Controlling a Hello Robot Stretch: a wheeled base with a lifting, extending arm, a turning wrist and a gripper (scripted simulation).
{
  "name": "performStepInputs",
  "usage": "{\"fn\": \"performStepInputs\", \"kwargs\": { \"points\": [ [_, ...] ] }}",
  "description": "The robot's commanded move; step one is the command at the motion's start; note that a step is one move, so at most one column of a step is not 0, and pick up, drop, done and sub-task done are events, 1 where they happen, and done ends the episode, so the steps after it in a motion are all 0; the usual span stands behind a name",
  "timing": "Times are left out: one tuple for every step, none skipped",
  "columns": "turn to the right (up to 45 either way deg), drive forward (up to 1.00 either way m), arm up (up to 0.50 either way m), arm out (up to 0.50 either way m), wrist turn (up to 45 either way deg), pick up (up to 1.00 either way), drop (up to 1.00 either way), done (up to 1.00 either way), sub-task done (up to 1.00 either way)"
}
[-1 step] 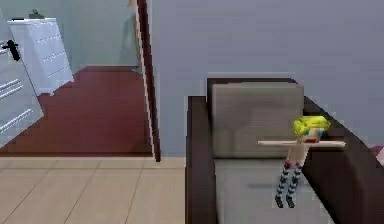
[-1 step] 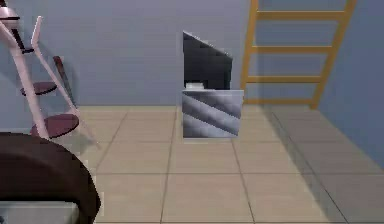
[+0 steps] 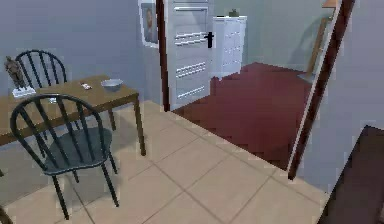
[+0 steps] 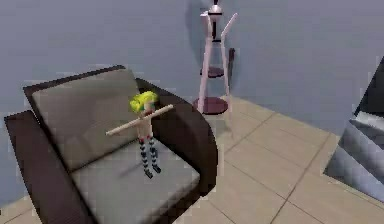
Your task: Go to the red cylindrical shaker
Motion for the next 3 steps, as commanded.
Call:
{"fn": "performStepInputs", "kwargs": {
  "points": [
    [-24.0,0.0,0.0,0.0,0.0,0.0,0.0,0.0,0.0],
    [0.0,0.25,0.0,0.0,0.0,0.0,0.0,0.0,0.0],
    [21.0,0.0,0.0,0.0,0.0,0.0,0.0,0.0,0.0]
  ]
}}
